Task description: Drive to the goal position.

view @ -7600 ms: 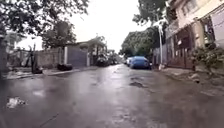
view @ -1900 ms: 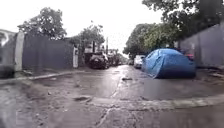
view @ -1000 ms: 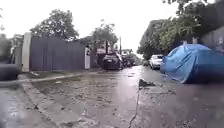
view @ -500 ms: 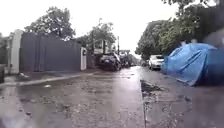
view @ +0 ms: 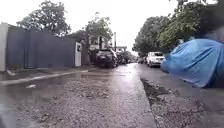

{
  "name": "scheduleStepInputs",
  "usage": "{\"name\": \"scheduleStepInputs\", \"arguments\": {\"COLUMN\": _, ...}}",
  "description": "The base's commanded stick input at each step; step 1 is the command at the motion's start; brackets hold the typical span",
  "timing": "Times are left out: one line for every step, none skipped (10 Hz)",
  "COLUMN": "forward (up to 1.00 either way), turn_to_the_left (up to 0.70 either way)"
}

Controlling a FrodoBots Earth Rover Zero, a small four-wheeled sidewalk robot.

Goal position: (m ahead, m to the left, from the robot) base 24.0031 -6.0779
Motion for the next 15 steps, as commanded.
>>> {"name": "scheduleStepInputs", "arguments": {"forward": 1.00, "turn_to_the_left": 0.00}}
{"name": "scheduleStepInputs", "arguments": {"forward": 1.00, "turn_to_the_left": 0.00}}
{"name": "scheduleStepInputs", "arguments": {"forward": 1.00, "turn_to_the_left": 0.00}}
{"name": "scheduleStepInputs", "arguments": {"forward": 1.00, "turn_to_the_left": 0.00}}
{"name": "scheduleStepInputs", "arguments": {"forward": 1.00, "turn_to_the_left": -0.27}}
{"name": "scheduleStepInputs", "arguments": {"forward": 1.00, "turn_to_the_left": -0.07}}
{"name": "scheduleStepInputs", "arguments": {"forward": 1.00, "turn_to_the_left": 0.00}}
{"name": "scheduleStepInputs", "arguments": {"forward": 1.00, "turn_to_the_left": -0.25}}
{"name": "scheduleStepInputs", "arguments": {"forward": 1.00, "turn_to_the_left": 0.00}}
{"name": "scheduleStepInputs", "arguments": {"forward": 1.00, "turn_to_the_left": -0.18}}
{"name": "scheduleStepInputs", "arguments": {"forward": 1.00, "turn_to_the_left": -0.16}}
{"name": "scheduleStepInputs", "arguments": {"forward": 1.00, "turn_to_the_left": 0.00}}
{"name": "scheduleStepInputs", "arguments": {"forward": 1.00, "turn_to_the_left": 0.00}}
{"name": "scheduleStepInputs", "arguments": {"forward": 1.00, "turn_to_the_left": 0.00}}
{"name": "scheduleStepInputs", "arguments": {"forward": 1.00, "turn_to_the_left": 0.00}}
